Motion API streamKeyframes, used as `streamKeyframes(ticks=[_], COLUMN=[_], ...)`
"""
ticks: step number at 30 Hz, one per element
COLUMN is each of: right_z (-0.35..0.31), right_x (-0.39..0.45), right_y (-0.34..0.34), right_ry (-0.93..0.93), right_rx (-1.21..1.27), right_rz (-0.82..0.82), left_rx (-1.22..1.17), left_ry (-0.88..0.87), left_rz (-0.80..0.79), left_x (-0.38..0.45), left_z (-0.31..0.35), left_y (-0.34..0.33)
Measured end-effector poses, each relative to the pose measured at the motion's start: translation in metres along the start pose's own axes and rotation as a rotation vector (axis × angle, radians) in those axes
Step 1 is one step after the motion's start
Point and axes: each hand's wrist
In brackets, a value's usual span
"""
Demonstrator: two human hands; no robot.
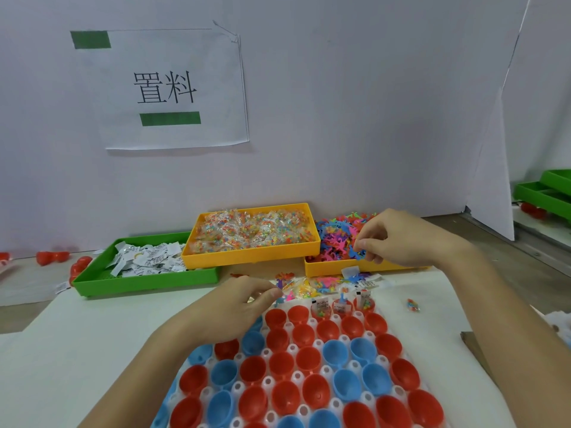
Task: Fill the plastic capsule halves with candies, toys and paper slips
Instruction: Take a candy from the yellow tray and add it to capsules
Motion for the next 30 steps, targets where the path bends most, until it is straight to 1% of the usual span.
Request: streamKeyframes(ticks=[3, 7, 10, 14, 17, 20, 23, 26, 30], right_z=[0.001, -0.001, -0.006, -0.021, -0.036, -0.053, -0.066, -0.073, -0.073], right_x=[0.003, 0.005, 0.006, 0.005, 0.002, -0.004, -0.007, -0.007, -0.004], right_y=[-0.003, -0.008, -0.012, -0.017, -0.019, -0.02, -0.024, -0.027, -0.03], right_ry=[0.005, 0.019, 0.041, 0.108, 0.222, 0.318, 0.371, 0.382, 0.355], right_rx=[0.002, -0.014, -0.019, 0.056, 0.191, 0.343, 0.428, 0.44, 0.401], right_rz=[-0.004, -0.012, -0.019, -0.046, -0.079, -0.122, -0.109, -0.049, 0.016], left_rx=[0.024, -0.005, -0.043, -0.211, -0.349, -0.556, -0.661, -0.684, -0.593], left_ry=[0.015, 0.01, 0.012, -0.011, -0.028, -0.062, -0.095, -0.088, -0.032], left_rz=[0.047, 0.122, 0.212, 0.372, 0.444, 0.466, 0.452, 0.413, 0.367], left_x=[0.002, 0.004, 0.004, 0.003, 0.0, -0.004, -0.007, -0.008, -0.007], left_z=[-0.004, -0.008, -0.008, 0.005, 0.014, 0.021, 0.029, 0.032, 0.031], left_y=[0.001, 0.001, 0.003, 0.01, 0.018, 0.025, 0.027, 0.027, 0.023])
Point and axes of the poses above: each hand's wrist, its own x-axis towards the middle knuckle, its own y-axis out of the back of the hand, z = x × y, and after that the axes turned 3 degrees about y, right-handed
